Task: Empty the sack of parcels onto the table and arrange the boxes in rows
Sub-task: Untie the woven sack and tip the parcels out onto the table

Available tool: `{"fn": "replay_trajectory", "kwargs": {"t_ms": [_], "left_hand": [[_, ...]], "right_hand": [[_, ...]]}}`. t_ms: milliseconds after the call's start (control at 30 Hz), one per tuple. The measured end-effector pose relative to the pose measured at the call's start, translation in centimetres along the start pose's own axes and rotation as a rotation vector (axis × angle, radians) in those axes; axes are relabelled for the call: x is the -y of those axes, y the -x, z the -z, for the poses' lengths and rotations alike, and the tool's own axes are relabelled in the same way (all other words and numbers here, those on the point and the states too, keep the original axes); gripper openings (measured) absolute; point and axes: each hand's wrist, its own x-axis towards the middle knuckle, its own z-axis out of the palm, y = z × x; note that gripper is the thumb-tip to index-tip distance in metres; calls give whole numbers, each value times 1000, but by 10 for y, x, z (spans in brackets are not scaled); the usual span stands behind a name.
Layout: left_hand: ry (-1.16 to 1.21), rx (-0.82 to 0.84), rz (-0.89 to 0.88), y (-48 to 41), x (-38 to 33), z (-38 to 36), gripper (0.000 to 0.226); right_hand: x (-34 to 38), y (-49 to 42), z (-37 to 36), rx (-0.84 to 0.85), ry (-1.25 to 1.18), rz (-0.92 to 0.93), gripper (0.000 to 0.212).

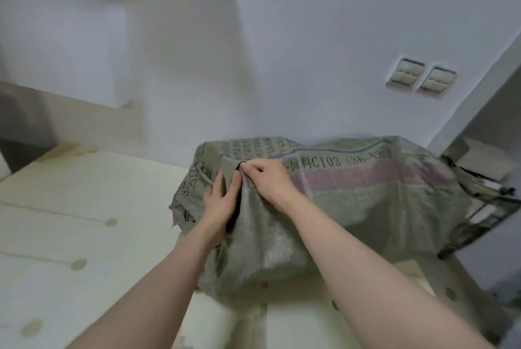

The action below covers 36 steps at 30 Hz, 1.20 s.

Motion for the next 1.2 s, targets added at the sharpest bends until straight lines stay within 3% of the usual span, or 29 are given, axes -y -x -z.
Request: {"fn": "replay_trajectory", "kwargs": {"t_ms": [167, 267, 400, 467, 533, 633, 733, 800, 967, 1033, 1133, 1200], "left_hand": [[202, -32, 143, -78, 30, 2, 104], [222, -132, 183, -62, 8, -13, 108], [147, -311, 72, -36, -2, -28, 61], [137, -359, 91, -38, 4, -32, 54], [133, -398, 133, -37, 3, -35, 55], [100, -426, 155, -31, -2, -39, 49], [80, -447, 141, -24, -6, -41, 43], [60, -455, 141, -22, -7, -40, 43], [42, -448, 114, -18, -5, -33, 44], [40, -445, 99, -15, -3, -31, 44], [33, -438, 88, -12, 1, -29, 47], [24, -429, 92, -9, 4, -28, 50]], "right_hand": [[-2, -22, -27, 59, 225, -69, 28], [0, -26, -33, 90, 307, -109, 29], [-5, -16, -14, 202, 252, -7, 40], [-7, -10, 11, 104, 293, 40, 45], [-15, -8, 40, -139, 412, 25, 48], [-37, -12, 82, -471, 653, -291, 66], [-63, -14, 108, -532, 483, -673, 96], [-75, -14, 113, -553, 379, -749, 103], [-89, -21, 120, -702, 217, -897, 100], [-97, -17, 124, -720, 185, -940, 84], [-105, -6, 124, -752, 152, -864, 52], [-104, 2, 123, -760, 142, -812, 42]]}}
